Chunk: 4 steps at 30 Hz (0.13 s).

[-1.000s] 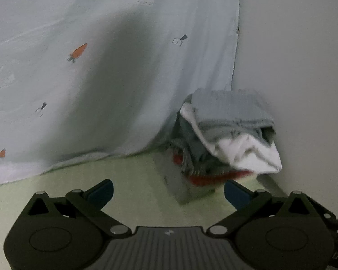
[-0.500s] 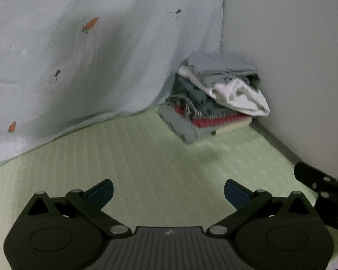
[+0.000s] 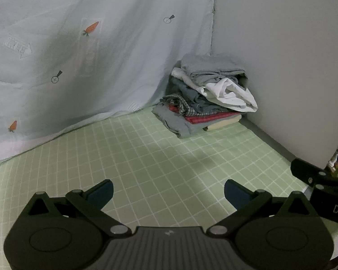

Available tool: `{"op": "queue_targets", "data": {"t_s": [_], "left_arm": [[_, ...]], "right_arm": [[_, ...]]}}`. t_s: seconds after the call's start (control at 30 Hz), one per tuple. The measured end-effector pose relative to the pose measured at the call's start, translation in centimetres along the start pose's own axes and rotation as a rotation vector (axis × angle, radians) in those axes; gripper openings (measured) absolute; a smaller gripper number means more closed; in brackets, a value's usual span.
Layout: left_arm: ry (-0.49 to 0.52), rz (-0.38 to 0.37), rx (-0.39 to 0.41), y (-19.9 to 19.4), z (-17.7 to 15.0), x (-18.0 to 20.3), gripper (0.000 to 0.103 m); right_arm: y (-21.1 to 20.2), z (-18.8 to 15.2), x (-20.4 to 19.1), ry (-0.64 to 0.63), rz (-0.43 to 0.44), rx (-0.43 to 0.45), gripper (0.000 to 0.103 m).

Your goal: Fold clothes

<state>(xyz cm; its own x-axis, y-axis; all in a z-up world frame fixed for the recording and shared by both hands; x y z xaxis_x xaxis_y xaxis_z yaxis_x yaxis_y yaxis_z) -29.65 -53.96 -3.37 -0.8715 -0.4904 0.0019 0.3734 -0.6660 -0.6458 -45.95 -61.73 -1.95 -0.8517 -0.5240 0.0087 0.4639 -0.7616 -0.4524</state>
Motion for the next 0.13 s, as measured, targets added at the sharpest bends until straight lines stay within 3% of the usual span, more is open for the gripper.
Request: {"op": "queue_targets", "data": {"t_s": [0.13], "left_arm": [[-0.002,-0.007,-0.001,-0.21,-0.17,0.01,0.103]], "right_arm": [[-0.43,-0.17,-0.22,-0.007,-0.006,0.002,0.103]]}}
Point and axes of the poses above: each gripper's, at about its wrist camera, not at the fingertips, and y roughly the way its jaws point, x to its right, z to its top, the point moved 10 cm from there along y, roughly the way its jaws point, and after that the axes turned 1 degree about -x, right-handed, at the moved point
